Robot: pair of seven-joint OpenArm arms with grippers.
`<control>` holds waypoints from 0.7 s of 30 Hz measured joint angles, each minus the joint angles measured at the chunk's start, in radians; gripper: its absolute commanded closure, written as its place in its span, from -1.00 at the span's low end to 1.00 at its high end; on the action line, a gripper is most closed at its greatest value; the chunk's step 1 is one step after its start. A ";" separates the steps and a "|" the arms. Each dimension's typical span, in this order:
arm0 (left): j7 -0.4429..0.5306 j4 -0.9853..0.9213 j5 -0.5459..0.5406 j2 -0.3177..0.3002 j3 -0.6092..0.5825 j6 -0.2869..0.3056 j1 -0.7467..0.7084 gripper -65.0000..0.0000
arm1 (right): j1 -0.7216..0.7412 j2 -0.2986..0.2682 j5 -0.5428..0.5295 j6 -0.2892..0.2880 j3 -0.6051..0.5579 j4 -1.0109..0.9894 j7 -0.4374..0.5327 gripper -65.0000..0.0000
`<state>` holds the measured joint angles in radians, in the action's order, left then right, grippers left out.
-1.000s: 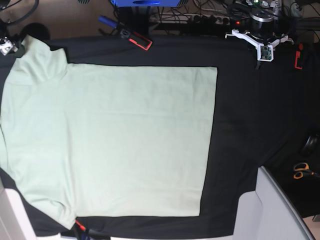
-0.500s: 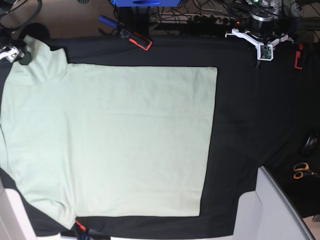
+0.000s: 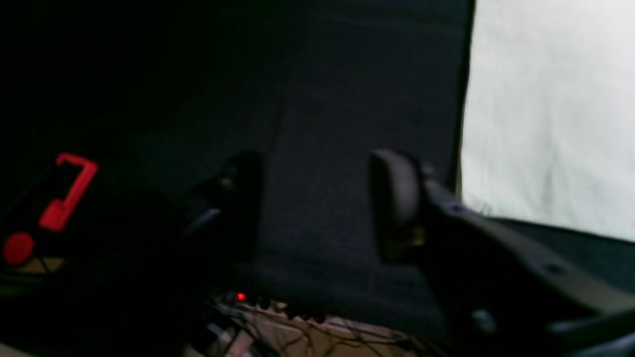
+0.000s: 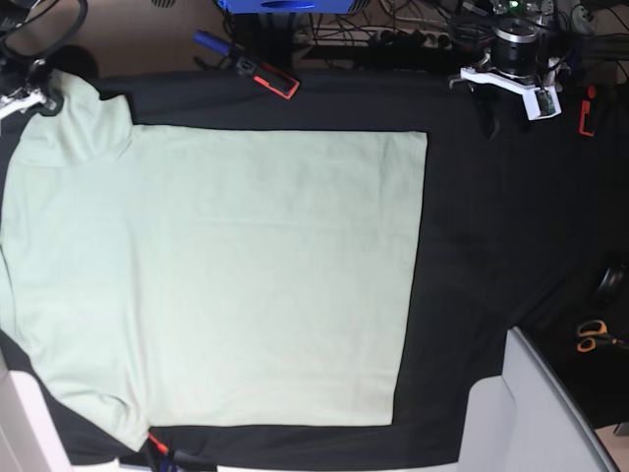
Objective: Fold the T-shirt properly
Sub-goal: 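Lower both grippers and pinch the shirt edge at each corner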
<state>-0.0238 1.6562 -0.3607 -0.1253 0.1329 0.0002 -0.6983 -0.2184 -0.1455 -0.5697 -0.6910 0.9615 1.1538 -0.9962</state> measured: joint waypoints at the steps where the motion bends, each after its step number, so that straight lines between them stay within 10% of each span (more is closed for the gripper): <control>1: -0.002 -0.012 -0.022 -0.017 -0.016 0.000 0.002 -0.17 | 0.000 0.000 0.000 0.000 0.000 0.000 0.000 1.00; 10: 0.002 -0.200 -0.279 -0.085 -0.209 0.085 0.120 -0.18 | 0.002 0.000 0.000 0.000 0.000 0.000 0.000 1.00; 21: 0.044 -0.332 -0.296 -0.031 -0.238 0.105 0.232 -0.17 | 0.002 -0.003 0.000 0.000 0.000 0.000 0.000 1.00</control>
<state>0.0200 1.3239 -0.6563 -0.1558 -0.1051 0.1055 -0.4667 -0.2169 -0.1482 -0.5697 -0.6910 0.9615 1.1538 -0.9958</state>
